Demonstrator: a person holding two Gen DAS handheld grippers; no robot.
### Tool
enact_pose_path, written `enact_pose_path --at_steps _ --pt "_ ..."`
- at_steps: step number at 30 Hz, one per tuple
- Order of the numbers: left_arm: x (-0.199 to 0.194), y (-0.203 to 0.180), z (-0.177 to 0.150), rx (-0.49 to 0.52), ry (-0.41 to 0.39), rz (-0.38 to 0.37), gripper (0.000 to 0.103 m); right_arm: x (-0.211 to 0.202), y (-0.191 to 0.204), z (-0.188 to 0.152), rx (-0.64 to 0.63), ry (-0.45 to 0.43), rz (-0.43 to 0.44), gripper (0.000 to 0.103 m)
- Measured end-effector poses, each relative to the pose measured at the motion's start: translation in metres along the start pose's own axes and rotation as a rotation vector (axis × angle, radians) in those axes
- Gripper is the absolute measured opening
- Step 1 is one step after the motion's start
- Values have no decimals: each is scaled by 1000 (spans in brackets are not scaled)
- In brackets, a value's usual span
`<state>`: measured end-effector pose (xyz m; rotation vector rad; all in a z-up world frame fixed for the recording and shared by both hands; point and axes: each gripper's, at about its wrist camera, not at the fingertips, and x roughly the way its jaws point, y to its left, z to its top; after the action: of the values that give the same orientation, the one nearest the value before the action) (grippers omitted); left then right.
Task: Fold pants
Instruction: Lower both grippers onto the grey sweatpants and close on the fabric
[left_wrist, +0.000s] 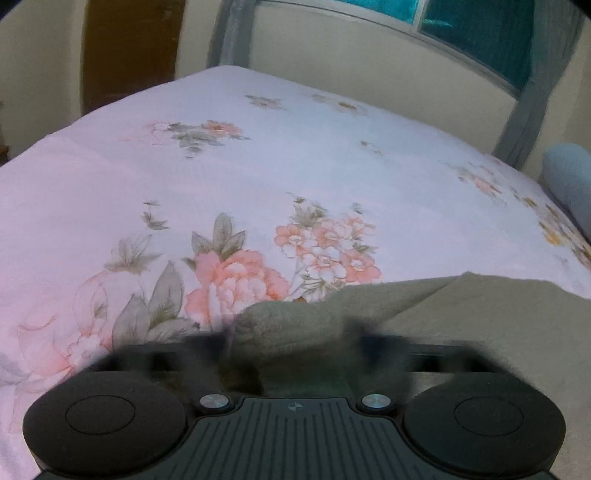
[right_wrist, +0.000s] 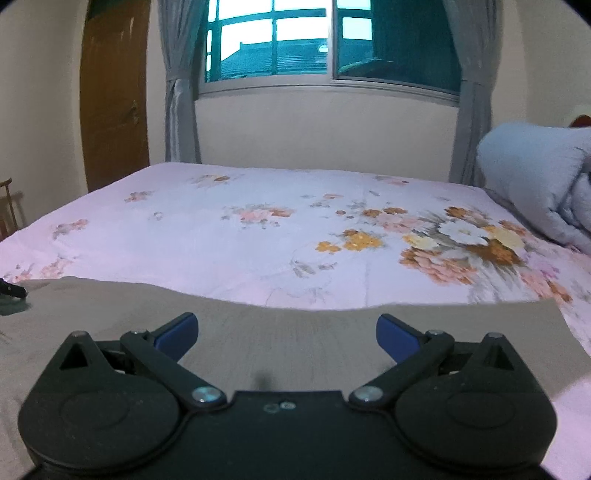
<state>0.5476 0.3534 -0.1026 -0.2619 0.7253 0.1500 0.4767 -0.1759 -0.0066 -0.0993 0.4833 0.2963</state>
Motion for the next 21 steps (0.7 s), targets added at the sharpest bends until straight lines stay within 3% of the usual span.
enact_pose_path --at_steps 3,10,15,21 --pt "-8 -6 -2 40 -30 -43 23 21 -2 10 -27 27 46 97" --pt "-66 1 -2 -18 -190 -163 21 73 0 18 -152 105 168 95" --pt "-79 -2 8 22 -187 -176 21 105 2 17 -218 161 257 73" --pt "-83 -1 14 45 -172 -182 21 134 16 18 -377 231 339 67"
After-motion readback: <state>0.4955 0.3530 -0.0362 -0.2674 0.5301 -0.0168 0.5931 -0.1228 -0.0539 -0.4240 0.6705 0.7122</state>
